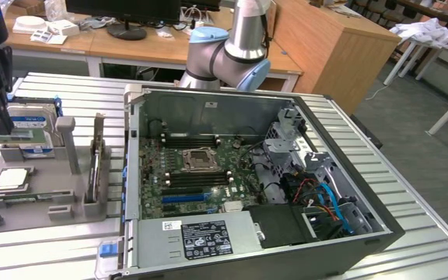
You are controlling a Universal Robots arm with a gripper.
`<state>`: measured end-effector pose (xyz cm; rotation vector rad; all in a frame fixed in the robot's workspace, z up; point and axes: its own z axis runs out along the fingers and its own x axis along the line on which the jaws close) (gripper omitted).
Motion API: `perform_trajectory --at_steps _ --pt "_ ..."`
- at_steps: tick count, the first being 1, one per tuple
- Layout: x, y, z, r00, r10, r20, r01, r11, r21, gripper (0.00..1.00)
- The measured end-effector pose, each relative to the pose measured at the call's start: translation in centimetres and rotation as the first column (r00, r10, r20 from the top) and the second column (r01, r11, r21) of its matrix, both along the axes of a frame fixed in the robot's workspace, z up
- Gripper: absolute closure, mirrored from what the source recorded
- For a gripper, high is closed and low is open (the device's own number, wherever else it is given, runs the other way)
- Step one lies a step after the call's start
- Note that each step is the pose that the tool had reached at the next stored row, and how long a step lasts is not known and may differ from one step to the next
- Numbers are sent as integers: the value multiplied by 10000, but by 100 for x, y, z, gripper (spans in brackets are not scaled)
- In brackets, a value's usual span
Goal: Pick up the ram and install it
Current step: 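Pick up the ram and move it above insertion slot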
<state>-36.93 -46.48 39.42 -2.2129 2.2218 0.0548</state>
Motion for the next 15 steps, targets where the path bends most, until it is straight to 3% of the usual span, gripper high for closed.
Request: perform_trajectory --at_steps 8,15 --pt "0 0 100 10000 0 0 0 10000 0 88" --pt "0 0 105 10000 0 0 0 10000 0 88"
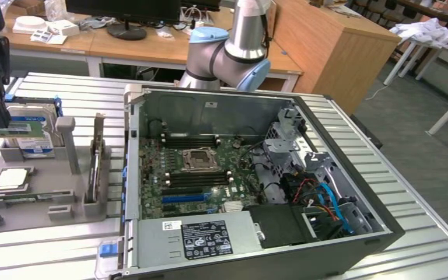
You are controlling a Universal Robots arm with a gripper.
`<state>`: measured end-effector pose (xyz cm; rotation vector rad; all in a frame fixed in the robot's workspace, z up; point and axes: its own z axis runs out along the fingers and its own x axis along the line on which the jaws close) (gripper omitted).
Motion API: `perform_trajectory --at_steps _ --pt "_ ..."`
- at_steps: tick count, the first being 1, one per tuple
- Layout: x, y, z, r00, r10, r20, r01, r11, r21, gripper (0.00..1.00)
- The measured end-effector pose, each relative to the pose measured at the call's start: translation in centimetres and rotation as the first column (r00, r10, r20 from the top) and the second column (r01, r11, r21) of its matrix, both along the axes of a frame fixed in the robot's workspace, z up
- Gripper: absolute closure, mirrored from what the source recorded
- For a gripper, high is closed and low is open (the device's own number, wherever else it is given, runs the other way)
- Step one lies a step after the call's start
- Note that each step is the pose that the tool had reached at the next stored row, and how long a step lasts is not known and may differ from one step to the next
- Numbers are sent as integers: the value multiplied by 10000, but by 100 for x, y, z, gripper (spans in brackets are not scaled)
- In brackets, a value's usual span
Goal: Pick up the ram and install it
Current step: 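Pick up the ram and move it above insertion slot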
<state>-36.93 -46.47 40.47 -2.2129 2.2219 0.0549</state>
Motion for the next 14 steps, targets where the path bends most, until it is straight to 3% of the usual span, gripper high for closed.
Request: perform_trajectory --at_steps 14 --pt "159 0 0 10000 0 0 0 10000 0 88"
